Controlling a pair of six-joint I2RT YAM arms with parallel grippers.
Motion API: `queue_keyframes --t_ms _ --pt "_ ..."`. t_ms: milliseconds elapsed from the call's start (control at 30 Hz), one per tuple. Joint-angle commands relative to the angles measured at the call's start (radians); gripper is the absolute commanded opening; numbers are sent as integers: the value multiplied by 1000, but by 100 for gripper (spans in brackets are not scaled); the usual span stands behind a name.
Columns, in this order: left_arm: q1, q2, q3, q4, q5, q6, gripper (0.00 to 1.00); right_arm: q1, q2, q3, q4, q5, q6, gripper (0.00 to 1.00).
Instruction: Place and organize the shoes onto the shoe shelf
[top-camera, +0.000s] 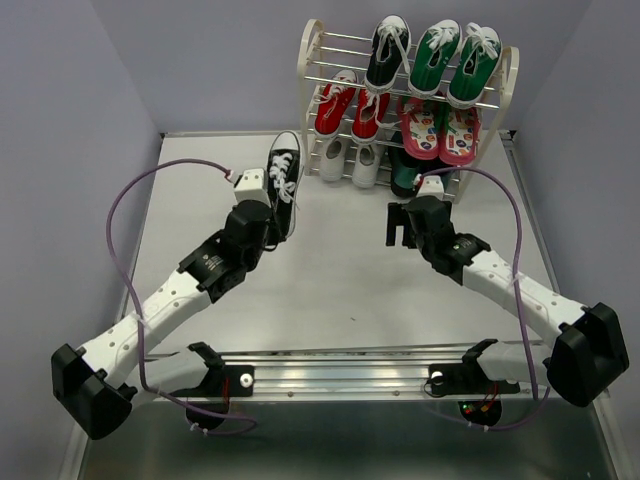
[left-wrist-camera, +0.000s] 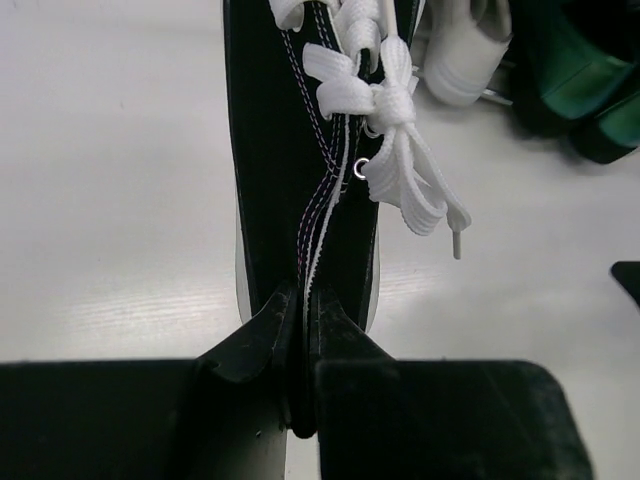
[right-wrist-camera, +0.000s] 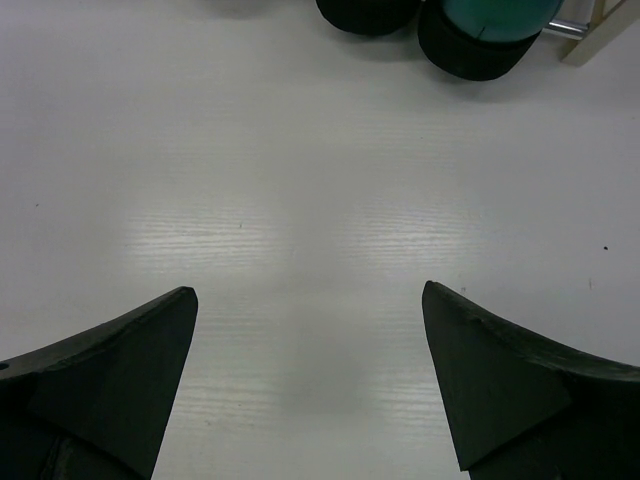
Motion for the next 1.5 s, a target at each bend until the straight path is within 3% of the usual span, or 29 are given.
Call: queue_keyframes --t_ms 0,400,633,933,1067,1467 --pt "-1 -21 153 165 -32 79 0 0 -28 -18 18 36 25 100" --pt "-1 356 763 202 -50 326 0 0 -58 -30 27 64 23 100" --pt "16 577 1027 293 -1 470 0 0 -62 -40 30 70 23 100" --pt "83 867 1403 287 66 481 0 0 -89 -58 44 18 25 100" --pt "103 927 1492 282 90 472 0 0 -97 -60 42 13 25 100" --pt "148 976 1486 385 142 455 0 0 -77 -58 47 0 22 100"
